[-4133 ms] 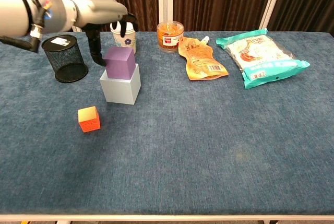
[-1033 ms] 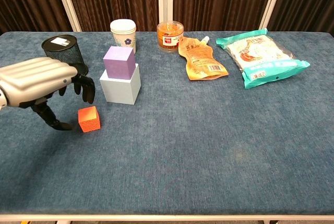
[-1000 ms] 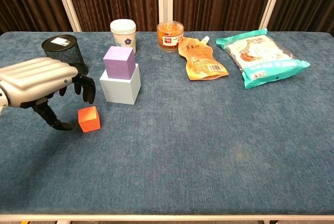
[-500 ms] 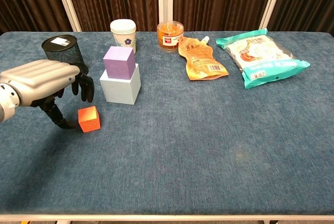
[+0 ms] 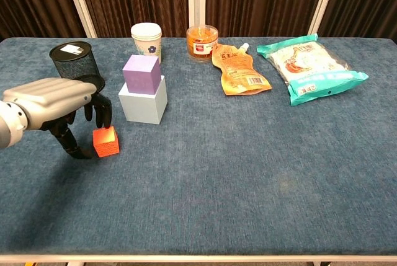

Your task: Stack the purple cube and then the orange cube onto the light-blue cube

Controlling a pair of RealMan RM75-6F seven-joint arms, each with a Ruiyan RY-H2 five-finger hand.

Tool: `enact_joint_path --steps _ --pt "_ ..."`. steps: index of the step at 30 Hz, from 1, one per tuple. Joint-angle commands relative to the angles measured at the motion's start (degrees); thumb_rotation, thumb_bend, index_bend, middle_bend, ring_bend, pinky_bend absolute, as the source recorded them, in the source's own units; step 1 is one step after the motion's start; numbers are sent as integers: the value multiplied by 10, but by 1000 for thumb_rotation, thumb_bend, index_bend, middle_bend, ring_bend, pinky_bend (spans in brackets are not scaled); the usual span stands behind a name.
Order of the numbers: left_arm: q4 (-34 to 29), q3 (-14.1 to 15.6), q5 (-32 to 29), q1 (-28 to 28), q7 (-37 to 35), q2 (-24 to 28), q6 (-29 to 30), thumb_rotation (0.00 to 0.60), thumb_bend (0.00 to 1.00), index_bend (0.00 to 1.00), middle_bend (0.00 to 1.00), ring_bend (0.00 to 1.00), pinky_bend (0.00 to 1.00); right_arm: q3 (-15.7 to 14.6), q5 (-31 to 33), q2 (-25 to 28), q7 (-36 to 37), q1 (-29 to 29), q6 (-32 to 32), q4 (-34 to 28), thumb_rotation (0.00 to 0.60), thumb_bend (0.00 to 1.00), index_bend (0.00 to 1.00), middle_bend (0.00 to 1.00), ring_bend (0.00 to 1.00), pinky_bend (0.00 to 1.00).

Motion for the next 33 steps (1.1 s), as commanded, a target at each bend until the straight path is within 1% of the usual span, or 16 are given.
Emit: enact_joint_path --steps 1,7,14,21,33 --pt "-3 -1 -10 -5 6 -5 4 600 38 496 521 404 493 0 -1 0 2 0 0 1 600 295 0 79 0 0" --pt "-8 -4 -30 -12 14 -10 12 600 37 495 521 405 495 1 -1 1 5 1 -1 1 600 294 0 80 0 0" --pt "-3 -16 -48 -17 13 -20 29 600 36 489 521 404 498 2 2 3 7 2 -3 1 600 295 0 81 0 0" --pt "-9 -8 -53 -19 17 -14 37 600 37 489 521 405 500 1 1 2 4 3 -5 1 600 294 0 83 0 0" --pt "-4 -11 -80 -30 27 -25 40 600 36 468 521 404 502 1 3 2 4 5 -8 1 600 294 0 88 0 0"
